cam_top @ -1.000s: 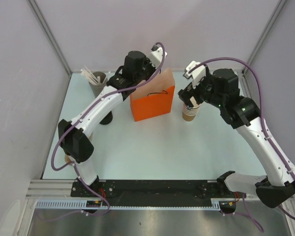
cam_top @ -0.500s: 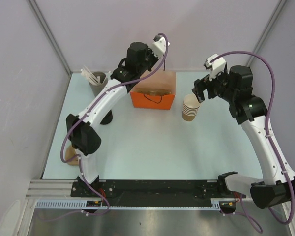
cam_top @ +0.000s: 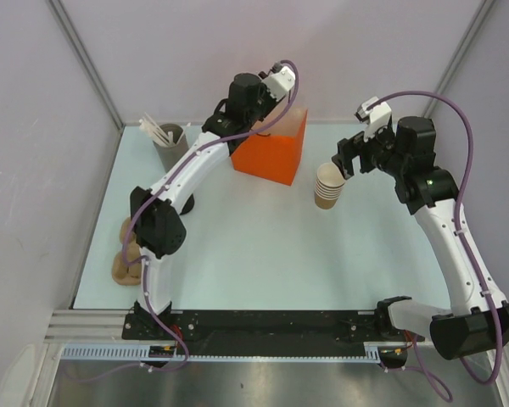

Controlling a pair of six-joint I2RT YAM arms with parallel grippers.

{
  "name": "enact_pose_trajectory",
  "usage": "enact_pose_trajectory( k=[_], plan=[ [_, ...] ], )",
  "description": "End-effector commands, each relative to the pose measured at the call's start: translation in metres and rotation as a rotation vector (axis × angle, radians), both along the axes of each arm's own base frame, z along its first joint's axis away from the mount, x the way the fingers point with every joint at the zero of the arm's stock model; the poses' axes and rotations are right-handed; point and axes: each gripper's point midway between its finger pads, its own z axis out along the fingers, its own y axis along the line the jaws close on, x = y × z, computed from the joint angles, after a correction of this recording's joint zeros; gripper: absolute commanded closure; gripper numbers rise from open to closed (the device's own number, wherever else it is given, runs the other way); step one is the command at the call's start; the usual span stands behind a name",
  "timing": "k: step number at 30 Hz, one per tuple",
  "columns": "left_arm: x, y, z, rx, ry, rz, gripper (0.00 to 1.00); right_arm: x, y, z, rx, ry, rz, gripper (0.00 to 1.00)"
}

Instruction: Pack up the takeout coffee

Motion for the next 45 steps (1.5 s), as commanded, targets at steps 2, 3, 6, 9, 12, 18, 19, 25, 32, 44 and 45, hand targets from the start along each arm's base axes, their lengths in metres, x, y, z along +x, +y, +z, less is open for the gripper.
enact_pose_trajectory(
  k=[2, 3, 6, 9, 12, 18, 19, 25, 32, 44, 45],
  plan=[
    [0.017, 0.015, 0.046, -0.055, -0.123, 0.084, 0.36, 0.001, 0.002, 0.014, 0.036, -0.056, 0.011, 0.00],
    [0.018, 0.016, 0.049, -0.069, -0.131, 0.090, 0.32, 0.001, 0.003, 0.013, 0.036, -0.056, 0.012, 0.00],
    [0.022, 0.017, 0.062, -0.103, -0.151, 0.089, 0.18, 0.002, 0.002, 0.009, 0.035, -0.050, 0.007, 0.00],
    [0.016, 0.018, 0.098, -0.144, -0.209, 0.072, 0.09, 0.005, 0.002, 0.002, 0.041, -0.034, 0.001, 0.00],
    [-0.003, 0.030, 0.150, -0.214, -0.289, 0.068, 0.00, 0.011, 0.001, -0.010, 0.050, 0.004, -0.021, 0.00],
    [-0.059, 0.058, 0.202, -0.278, -0.307, 0.042, 0.01, 0.031, -0.008, -0.035, 0.056, 0.076, -0.101, 0.01],
    [-0.078, 0.067, 0.205, -0.273, -0.297, 0.033, 0.01, 0.034, -0.011, -0.037, 0.050, 0.081, -0.127, 0.01],
    [-0.160, 0.084, 0.121, -0.123, -0.098, -0.145, 0.00, 0.049, -0.025, -0.061, 0.031, 0.142, -0.212, 0.04],
    [-0.207, 0.133, 0.031, -0.128, 0.055, -0.132, 0.01, 0.055, -0.031, -0.075, 0.025, 0.172, -0.235, 0.04],
    [-0.236, 0.137, -0.011, -0.305, 0.156, -0.145, 0.01, 0.056, -0.035, -0.076, 0.003, 0.145, -0.246, 0.04],
    [-0.233, 0.143, -0.023, -0.304, 0.160, -0.111, 0.01, 0.055, -0.034, -0.072, -0.002, 0.130, -0.248, 0.04]
  ],
)
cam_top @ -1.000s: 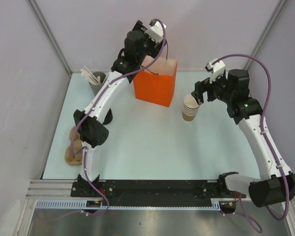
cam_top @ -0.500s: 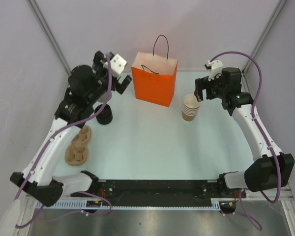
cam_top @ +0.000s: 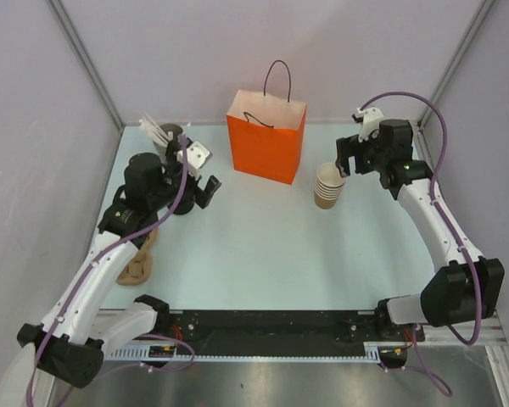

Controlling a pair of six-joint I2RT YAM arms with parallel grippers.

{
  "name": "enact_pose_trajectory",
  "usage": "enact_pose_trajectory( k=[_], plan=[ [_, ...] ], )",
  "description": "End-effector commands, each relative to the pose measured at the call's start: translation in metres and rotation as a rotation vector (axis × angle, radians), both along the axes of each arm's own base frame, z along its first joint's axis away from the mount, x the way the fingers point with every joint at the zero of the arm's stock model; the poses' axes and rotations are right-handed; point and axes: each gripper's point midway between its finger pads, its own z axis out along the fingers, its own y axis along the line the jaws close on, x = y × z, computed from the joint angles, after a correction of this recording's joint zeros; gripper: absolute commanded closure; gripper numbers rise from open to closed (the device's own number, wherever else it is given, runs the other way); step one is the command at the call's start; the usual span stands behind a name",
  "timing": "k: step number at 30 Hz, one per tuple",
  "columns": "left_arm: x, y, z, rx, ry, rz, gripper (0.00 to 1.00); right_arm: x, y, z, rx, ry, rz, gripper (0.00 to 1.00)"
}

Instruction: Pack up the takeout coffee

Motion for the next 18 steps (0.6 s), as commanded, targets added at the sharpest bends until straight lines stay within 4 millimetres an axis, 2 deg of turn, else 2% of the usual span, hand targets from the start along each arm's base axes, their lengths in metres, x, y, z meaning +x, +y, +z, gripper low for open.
enact_pose_trajectory(
  k=[1, 2, 3, 5, 7, 12, 15, 18],
  plan=[
    [0.003, 0.005, 0.013, -0.163, -0.059, 0.078, 0.01, 0.002, -0.003, 0.026, -0.009, -0.097, -0.016, 0.03],
    [0.006, 0.008, 0.014, -0.182, -0.079, 0.074, 0.01, 0.002, -0.003, 0.027, -0.009, -0.102, -0.016, 0.03],
    [-0.001, -0.003, 0.007, -0.197, -0.050, -0.004, 0.00, 0.000, -0.004, 0.031, -0.007, -0.112, -0.017, 0.03],
    [0.001, -0.007, -0.002, -0.229, 0.006, -0.017, 0.00, -0.003, -0.005, 0.033, -0.004, -0.119, -0.020, 0.03],
    [0.011, -0.009, -0.011, -0.241, 0.056, 0.010, 0.01, -0.005, -0.008, 0.036, -0.006, -0.126, -0.023, 0.04],
    [0.041, 0.018, -0.032, -0.236, 0.017, 0.220, 0.00, -0.005, -0.008, 0.034, -0.003, -0.122, -0.027, 0.07],
    [0.041, 0.018, -0.046, -0.220, 0.035, 0.225, 0.01, -0.004, -0.010, 0.034, -0.005, -0.123, -0.043, 0.09],
    [0.042, 0.021, -0.049, -0.204, 0.038, 0.236, 0.01, -0.004, -0.014, 0.033, 0.006, -0.115, -0.062, 0.13]
  ],
)
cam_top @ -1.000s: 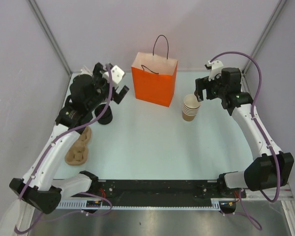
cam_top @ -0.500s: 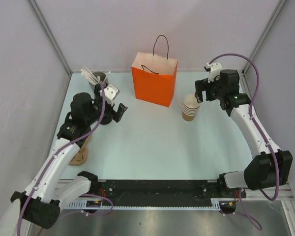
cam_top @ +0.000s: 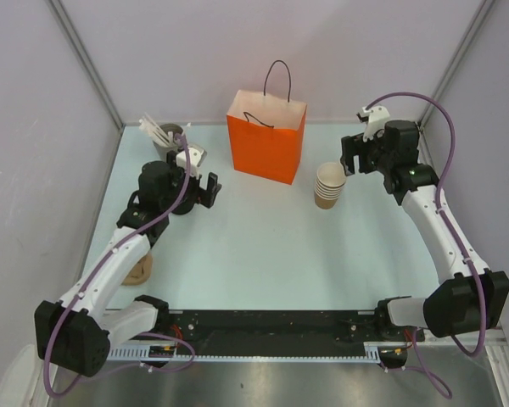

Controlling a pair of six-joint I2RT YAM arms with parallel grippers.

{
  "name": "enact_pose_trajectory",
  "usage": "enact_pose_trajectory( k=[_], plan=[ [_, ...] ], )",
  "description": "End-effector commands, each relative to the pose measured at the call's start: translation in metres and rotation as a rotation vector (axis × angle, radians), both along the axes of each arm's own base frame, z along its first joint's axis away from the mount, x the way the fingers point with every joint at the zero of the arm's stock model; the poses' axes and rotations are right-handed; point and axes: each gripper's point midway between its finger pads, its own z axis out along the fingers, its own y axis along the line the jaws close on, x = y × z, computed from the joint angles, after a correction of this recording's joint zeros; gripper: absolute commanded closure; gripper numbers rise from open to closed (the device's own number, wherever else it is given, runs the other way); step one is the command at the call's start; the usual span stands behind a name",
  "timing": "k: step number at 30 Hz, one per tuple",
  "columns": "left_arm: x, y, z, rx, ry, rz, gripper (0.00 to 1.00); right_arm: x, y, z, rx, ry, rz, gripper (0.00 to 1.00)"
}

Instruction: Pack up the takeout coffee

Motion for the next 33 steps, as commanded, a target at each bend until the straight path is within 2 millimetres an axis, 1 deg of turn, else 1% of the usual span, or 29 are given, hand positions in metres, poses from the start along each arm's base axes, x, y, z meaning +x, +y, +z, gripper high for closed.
enact_pose_trajectory(
  k=[1, 4, 5, 7, 8, 10, 11, 14, 15, 17, 18, 19, 22, 23, 26, 29, 33],
  plan=[
    [0.012, 0.007, 0.016, -0.015, -0.071, 0.057, 0.01, 0.004, -0.009, 0.012, 0.022, -0.044, -0.046, 0.15],
    [0.010, 0.012, 0.017, 0.004, -0.090, 0.068, 0.01, 0.007, -0.017, 0.005, 0.045, -0.021, -0.068, 0.20],
    [0.009, 0.012, 0.018, 0.005, -0.096, 0.068, 0.01, 0.009, -0.019, 0.000, 0.049, -0.006, -0.073, 0.21],
    [0.008, 0.014, 0.021, 0.005, -0.113, 0.070, 0.00, 0.011, -0.020, -0.006, 0.047, 0.009, -0.077, 0.23],
    [0.007, 0.014, 0.020, 0.007, -0.112, 0.070, 0.01, 0.013, -0.019, -0.013, 0.045, 0.027, -0.072, 0.24],
    [0.006, 0.013, 0.021, 0.007, -0.116, 0.065, 0.01, 0.015, -0.018, -0.018, 0.040, 0.038, -0.068, 0.25],
    [0.006, 0.013, 0.019, 0.009, -0.112, 0.060, 0.00, 0.017, -0.016, -0.024, 0.034, 0.052, -0.061, 0.26],
    [0.005, 0.010, 0.017, 0.009, -0.103, 0.045, 0.01, 0.019, -0.013, -0.034, 0.021, 0.077, -0.048, 0.28],
    [0.005, 0.009, 0.016, 0.007, -0.103, 0.039, 0.01, 0.020, -0.007, -0.041, 0.017, 0.093, -0.031, 0.30],
    [0.004, 0.007, 0.014, 0.009, -0.093, 0.028, 0.01, 0.021, -0.002, -0.047, 0.001, 0.105, -0.021, 0.33],
    [0.004, 0.006, 0.013, 0.008, -0.087, 0.017, 0.01, 0.021, 0.006, -0.052, -0.011, 0.114, -0.004, 0.35],
    [0.004, 0.005, 0.012, 0.009, -0.087, 0.015, 0.01, 0.022, 0.007, -0.057, -0.027, 0.120, -0.011, 0.37],
    [0.003, 0.004, 0.010, 0.010, -0.085, 0.007, 0.01, 0.024, 0.013, -0.064, -0.059, 0.127, -0.007, 0.40],
    [0.003, 0.004, 0.010, 0.013, -0.086, 0.006, 0.00, 0.025, 0.015, -0.063, -0.062, 0.123, -0.004, 0.43],
    [0.003, 0.004, 0.011, 0.012, -0.087, 0.003, 0.00, 0.027, 0.011, -0.065, -0.071, 0.124, -0.037, 0.47],
    [0.002, 0.002, 0.009, 0.009, -0.080, -0.007, 0.01, 0.029, 0.007, -0.067, -0.076, 0.125, -0.055, 0.47],
    [0.002, 0.001, 0.007, 0.010, -0.074, -0.013, 0.00, 0.029, 0.008, -0.072, -0.077, 0.138, -0.048, 0.48]
  ],
)
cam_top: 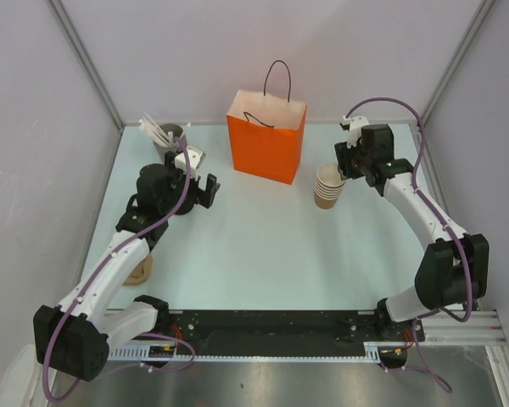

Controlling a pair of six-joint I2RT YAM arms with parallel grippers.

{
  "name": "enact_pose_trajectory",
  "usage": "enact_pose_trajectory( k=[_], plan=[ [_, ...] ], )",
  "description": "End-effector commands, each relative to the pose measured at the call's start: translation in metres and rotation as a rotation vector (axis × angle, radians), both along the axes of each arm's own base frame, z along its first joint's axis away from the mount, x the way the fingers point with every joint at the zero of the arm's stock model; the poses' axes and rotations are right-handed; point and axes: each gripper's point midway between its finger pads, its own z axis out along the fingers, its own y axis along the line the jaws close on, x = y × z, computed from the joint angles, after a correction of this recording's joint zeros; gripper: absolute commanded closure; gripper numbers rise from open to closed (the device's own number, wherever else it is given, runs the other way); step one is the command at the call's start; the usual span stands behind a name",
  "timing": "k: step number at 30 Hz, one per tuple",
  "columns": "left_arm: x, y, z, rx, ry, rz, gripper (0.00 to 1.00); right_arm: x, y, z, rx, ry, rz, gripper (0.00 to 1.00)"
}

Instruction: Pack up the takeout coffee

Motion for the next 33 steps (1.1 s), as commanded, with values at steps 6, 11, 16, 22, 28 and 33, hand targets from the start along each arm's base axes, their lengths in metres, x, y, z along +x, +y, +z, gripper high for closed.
enact_pose_trajectory(
  k=[6, 11, 16, 22, 28, 33],
  plan=[
    [0.002, -0.004, 0.002, -0.005, -0.022, -0.029, 0.01, 0.011, -0.002, -0.009, -0.011, -0.002, -0.004, 0.53],
    [0.002, -0.004, 0.003, -0.004, -0.027, -0.028, 0.00, 0.011, -0.003, -0.008, -0.006, -0.004, -0.008, 0.59],
    [0.001, -0.004, 0.003, -0.004, -0.025, -0.028, 0.01, 0.010, -0.004, -0.010, 0.002, 0.004, -0.007, 0.66],
    [0.001, -0.004, 0.002, -0.004, -0.024, -0.031, 0.00, 0.010, -0.003, -0.009, 0.007, 0.004, 0.001, 0.66],
    [0.001, -0.004, 0.002, -0.003, -0.023, -0.033, 0.01, 0.009, -0.001, -0.010, 0.009, 0.009, 0.011, 0.73],
    [0.001, -0.005, 0.002, -0.003, -0.023, -0.034, 0.00, 0.009, -0.001, -0.010, 0.011, 0.009, 0.014, 0.77]
  ],
)
